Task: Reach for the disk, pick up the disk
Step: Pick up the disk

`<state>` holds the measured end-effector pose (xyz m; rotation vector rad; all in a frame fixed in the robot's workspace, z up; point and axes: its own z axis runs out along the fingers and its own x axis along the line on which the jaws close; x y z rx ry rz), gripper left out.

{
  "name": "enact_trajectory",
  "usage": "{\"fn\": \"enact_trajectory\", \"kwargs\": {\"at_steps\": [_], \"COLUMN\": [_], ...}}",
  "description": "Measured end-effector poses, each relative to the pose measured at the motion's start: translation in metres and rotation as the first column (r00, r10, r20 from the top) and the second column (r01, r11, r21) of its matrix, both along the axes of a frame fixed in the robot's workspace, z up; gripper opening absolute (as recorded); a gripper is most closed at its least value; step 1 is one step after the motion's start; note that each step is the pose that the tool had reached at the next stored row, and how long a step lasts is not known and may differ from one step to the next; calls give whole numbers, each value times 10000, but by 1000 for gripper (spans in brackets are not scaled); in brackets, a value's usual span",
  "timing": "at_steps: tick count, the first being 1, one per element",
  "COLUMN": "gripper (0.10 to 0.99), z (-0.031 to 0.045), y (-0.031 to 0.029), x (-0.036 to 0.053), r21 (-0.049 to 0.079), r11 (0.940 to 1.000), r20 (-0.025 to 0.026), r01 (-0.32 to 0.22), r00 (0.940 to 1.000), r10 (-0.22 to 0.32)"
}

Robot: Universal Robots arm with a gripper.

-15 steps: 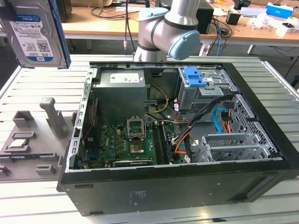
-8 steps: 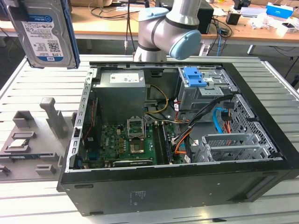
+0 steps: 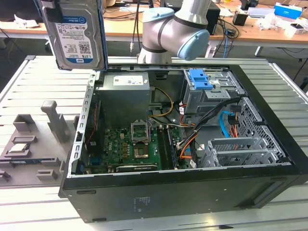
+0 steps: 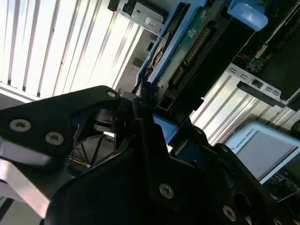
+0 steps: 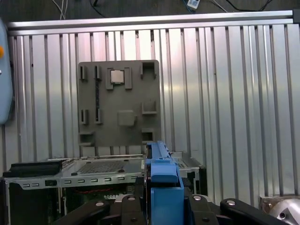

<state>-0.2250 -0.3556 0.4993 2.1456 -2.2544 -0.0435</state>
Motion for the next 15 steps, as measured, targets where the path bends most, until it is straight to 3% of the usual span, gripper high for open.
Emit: {"fn": "enact_trajectory", "kwargs": {"at_steps": [1,2,3,15], "gripper": [369,369,369,369], "z": [0,0,0,0], "y": [1,4,5,10], "x": [94,241,298,667], "r21": [-1,0,0,0], "r11": [10000,10000,10000,10000], "r20": [0,-1,0,-1], "r01": [-1,0,-2,-1], "r00": [10000,10000,10000,10000], "r10": [1,0,2,1]}}
